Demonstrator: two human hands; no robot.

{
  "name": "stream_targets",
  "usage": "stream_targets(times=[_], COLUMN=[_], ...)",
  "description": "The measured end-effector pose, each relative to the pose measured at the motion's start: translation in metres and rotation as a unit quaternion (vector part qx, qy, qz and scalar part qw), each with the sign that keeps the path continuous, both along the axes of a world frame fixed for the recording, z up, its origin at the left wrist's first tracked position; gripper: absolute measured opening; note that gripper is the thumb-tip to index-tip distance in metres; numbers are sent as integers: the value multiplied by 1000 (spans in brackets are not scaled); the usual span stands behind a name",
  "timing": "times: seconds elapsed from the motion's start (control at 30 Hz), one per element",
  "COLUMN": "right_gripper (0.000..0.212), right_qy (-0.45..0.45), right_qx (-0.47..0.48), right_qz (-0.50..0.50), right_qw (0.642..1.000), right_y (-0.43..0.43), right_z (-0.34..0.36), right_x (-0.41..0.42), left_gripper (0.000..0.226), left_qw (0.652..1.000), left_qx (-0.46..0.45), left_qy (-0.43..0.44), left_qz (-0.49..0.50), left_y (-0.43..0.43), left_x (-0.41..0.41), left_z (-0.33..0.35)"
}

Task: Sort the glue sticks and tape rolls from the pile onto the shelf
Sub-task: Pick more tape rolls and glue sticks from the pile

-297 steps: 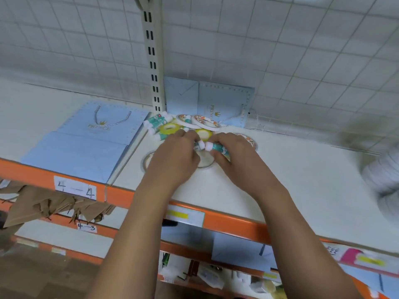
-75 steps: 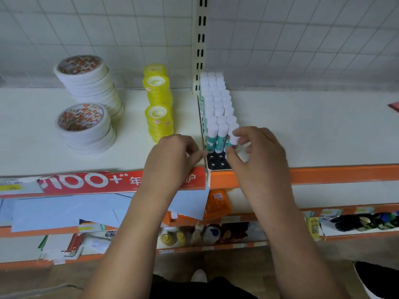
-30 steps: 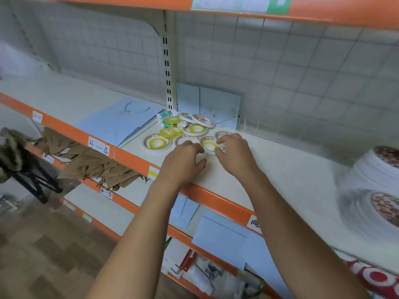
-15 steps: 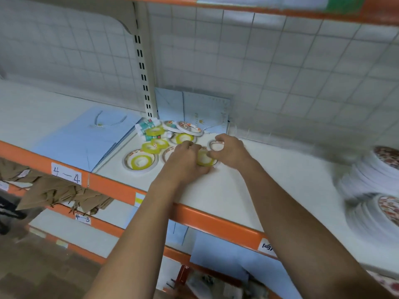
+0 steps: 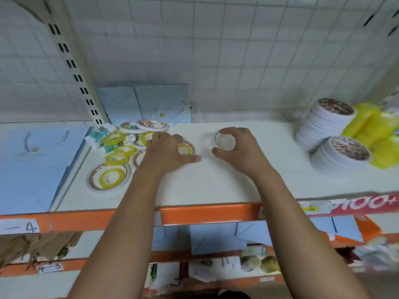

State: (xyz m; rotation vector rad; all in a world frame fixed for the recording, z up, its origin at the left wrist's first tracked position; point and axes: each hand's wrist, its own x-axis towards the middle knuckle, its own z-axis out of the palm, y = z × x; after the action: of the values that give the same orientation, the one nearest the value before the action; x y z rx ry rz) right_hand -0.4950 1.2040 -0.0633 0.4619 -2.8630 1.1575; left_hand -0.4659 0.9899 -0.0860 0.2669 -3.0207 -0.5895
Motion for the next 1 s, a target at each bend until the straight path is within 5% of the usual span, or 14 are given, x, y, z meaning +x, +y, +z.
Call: stream_targets(times=[0.6,1.0], right_gripper=[59,91], right_qy=[82,99], right_qx=[53,75], right_qz=[-116,-134], right_qw=[988,983], right_y=[117,248], right_z=[33,34], right_x=[31,-15], left_gripper=[62,71], left_qw=[973,964], left_qx=[111,157], left_qy=[110,147], left_qz=[-170,-158], left_y=[131,261], left_x=[-11,-39], left_z=[38,60])
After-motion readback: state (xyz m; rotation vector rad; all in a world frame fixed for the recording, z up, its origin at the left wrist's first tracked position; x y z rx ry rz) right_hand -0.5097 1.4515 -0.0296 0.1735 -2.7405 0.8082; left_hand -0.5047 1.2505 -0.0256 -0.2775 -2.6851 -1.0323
